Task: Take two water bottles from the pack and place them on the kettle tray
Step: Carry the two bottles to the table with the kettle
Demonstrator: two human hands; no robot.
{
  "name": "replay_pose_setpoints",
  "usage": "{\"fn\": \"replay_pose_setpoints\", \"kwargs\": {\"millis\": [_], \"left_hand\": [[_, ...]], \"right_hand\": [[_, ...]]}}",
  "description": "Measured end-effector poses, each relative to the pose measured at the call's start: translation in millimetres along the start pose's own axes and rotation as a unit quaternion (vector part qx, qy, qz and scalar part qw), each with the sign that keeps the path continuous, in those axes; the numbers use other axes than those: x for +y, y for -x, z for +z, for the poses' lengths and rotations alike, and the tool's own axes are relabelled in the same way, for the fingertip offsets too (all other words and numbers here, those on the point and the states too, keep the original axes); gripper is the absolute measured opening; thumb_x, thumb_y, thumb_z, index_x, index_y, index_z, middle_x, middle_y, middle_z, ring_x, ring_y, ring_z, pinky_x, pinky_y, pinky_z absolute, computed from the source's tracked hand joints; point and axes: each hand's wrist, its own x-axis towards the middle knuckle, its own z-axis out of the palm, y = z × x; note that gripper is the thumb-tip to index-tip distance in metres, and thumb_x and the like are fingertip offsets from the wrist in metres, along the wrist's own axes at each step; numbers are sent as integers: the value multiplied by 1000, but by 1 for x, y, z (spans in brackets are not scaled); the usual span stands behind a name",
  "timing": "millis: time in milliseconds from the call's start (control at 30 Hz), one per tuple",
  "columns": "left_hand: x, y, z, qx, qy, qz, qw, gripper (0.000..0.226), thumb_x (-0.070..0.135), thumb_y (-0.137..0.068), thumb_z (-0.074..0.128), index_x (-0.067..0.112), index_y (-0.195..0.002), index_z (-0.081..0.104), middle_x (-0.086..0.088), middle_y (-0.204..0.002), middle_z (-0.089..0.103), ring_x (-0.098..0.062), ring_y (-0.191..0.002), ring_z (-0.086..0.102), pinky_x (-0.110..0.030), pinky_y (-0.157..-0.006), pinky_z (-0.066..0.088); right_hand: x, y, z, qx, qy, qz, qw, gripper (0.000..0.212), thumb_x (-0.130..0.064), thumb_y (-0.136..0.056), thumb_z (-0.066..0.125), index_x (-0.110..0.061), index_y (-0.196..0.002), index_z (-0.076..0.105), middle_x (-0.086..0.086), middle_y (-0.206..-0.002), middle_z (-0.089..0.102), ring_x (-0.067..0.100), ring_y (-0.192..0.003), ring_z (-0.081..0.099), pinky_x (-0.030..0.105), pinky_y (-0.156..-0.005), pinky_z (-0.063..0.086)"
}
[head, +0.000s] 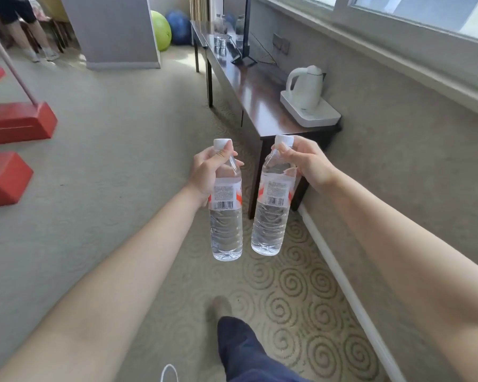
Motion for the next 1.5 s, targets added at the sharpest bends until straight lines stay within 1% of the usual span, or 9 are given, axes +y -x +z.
{"fn": "replay_pose_setpoints", "kwargs": {"millis": [200, 367, 600, 767, 867, 1000, 1100, 1267, 1500], "left_hand": [[2, -88, -44, 3, -21, -1, 1000, 25, 31, -90, 59, 9, -78, 61, -16, -81, 68, -25, -61, 63, -35, -65, 52], [22, -175, -74, -10, -52, -7, 999, 24, 33, -90, 58, 11, -80, 61, -12, -80, 71, -24, -64, 64, -34, -66, 51], [36, -279, -101, -34, -55, 6, 998, 24, 33, -91, 57, 11, -81, 62, -9, -79, 71, -23, -65, 66, -32, -62, 54], [28, -358, -109, -79, -47, -8, 996, 26, 37, -89, 58, 14, -78, 64, -9, -80, 73, -24, -66, 67, -35, -66, 54], [19, -412, -108, -134, -54, -6, 990, 28, 40, -88, 58, 14, -81, 64, -7, -79, 74, -23, -67, 67, -35, -65, 55], [14, -486, -103, -227, -48, -12, 973, 32, 44, -83, 60, 13, -85, 65, -8, -81, 73, -24, -70, 68, -35, -66, 56], [17, -544, -97, -304, -48, -22, 951, 32, 44, -81, 61, 12, -86, 65, -6, -80, 75, -23, -69, 69, -33, -63, 57], [29, -623, -83, -400, -57, -7, 915, 27, 44, -82, 60, 18, -81, 68, -4, -80, 75, -25, -73, 68, -36, -64, 58], [27, -710, -56, -451, -21, -12, 892, 28, 40, -83, 60, 12, -80, 64, -6, -75, 75, -24, -63, 69, -30, -55, 57]], "right_hand": [[30, -108, 4, -31, 24, -4, 999, 25, -30, -96, 49, -16, -84, 66, 6, -86, 75, 25, -86, 69, 31, -64, 51], [45, -199, 2, -5, 4, 0, 1000, 30, -20, -99, 48, 9, -105, 54, 14, -92, 71, 19, -83, 71, 17, -62, 51], [55, -296, -11, 25, 13, 3, 1000, 26, -18, -99, 48, 7, -104, 54, 20, -99, 67, 28, -89, 68, 38, -79, 52], [71, -353, -28, 64, 38, 30, 997, 26, -25, -98, 50, 0, -100, 57, 10, -95, 72, 21, -88, 71, 27, -71, 55], [83, -381, -38, 106, 42, 38, 993, 17, -27, -97, 53, -12, -97, 60, 6, -95, 72, 17, -88, 71, 19, -67, 52], [95, -416, -48, 186, 26, 44, 981, 27, -24, -96, 55, 0, -109, 56, 9, -97, 68, 15, -85, 70, 18, -66, 53], [94, -445, -55, 252, 47, 54, 965, 21, -31, -93, 55, -13, -103, 57, 9, -99, 68, 13, -83, 68, 13, -60, 49], [88, -485, -72, 334, 57, 57, 939, 26, -28, -94, 55, -5, -106, 57, 3, -88, 71, 11, -82, 67, 33, -78, 50], [93, -530, -94, 467, 96, 62, 877, 15, -17, -97, 52, -3, -100, 56, 18, -95, 64, 22, -84, 65, 29, -75, 51]]}}
